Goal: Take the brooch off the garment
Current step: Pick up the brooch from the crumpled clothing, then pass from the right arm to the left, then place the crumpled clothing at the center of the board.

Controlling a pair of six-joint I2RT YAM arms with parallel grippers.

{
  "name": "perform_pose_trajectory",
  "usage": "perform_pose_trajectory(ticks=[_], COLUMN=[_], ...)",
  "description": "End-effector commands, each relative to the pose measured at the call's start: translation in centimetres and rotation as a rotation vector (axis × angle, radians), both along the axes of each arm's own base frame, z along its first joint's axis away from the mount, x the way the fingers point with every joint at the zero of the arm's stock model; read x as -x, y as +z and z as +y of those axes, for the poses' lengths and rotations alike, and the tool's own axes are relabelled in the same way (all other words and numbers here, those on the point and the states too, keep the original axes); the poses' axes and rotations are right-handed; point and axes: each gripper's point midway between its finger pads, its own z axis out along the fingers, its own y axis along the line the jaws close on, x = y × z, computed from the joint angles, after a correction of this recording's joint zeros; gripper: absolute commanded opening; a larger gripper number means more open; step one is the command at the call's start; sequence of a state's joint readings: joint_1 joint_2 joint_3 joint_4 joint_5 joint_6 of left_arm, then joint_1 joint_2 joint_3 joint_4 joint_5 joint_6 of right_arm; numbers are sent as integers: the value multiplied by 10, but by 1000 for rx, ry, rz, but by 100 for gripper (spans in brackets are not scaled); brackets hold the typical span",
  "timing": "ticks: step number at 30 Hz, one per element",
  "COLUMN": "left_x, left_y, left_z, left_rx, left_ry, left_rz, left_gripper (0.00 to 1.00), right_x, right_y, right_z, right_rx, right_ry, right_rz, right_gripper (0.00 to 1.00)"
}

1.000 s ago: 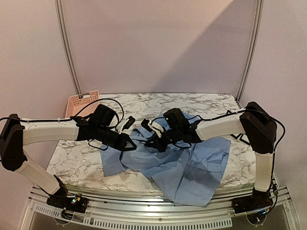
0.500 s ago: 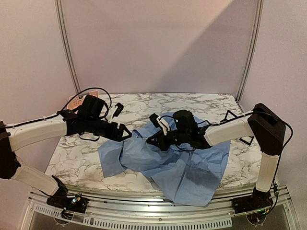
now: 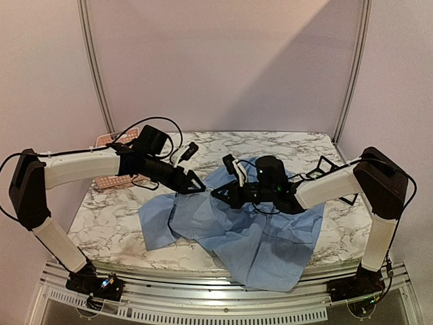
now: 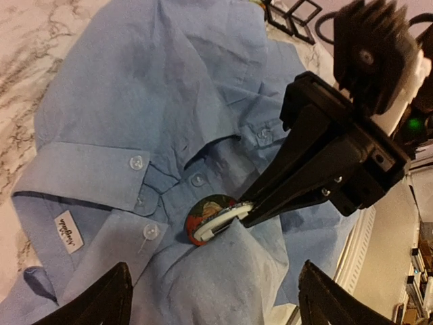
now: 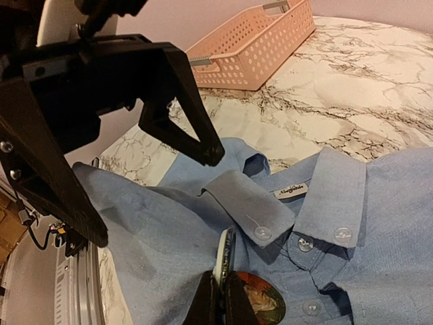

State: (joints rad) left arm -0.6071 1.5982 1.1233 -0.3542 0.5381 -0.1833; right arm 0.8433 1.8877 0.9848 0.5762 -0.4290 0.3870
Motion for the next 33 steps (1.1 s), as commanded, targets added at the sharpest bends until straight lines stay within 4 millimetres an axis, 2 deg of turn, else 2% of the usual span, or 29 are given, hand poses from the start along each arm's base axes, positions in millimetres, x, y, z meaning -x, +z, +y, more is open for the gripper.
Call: perform_pose_trajectory(ticks=[1,3,6,12,14,15,20,23,25,29,33], left_x=[13,19,23,31,33,33,35,36,37,37,36], left_y=[-6,-14,-24,-39,-41,-41,-42,-41,-41,-40,-40], left_z=[-15,-18,-19,-25,-28,-28,-29,-30,-30,-31,-31], left_rx=[45,37,21,26,27,25,25,25,25,24,20], left_ry=[-97,-119,-122,-151,-162,-163,-171,-177,-181,-185,-180], left_rz=[40,65,89,146,154,154,156,155,153,149,145], left_gripper=[78,71,47,18,3,0,0,0,0,0,0], right_x=[0,1,2,7,7,7,6,2,0,-7,-7], right_y=[27,26,22,21,21,21,20,15,12,1,2], right_z=[-4,-5,-7,-9,-9,-9,-10,-12,-14,-15,-16], right_rx=[-97,-96,-86,-88,-88,-88,-47,-2,25,98,106], right_ry=[1,2,6,16,18,18,26,18,5,-6,-3], right_rz=[13,26,39,61,66,70,81,80,78,68,44], right_gripper=[0,0,0,0,3,5,23,28,35,35,32])
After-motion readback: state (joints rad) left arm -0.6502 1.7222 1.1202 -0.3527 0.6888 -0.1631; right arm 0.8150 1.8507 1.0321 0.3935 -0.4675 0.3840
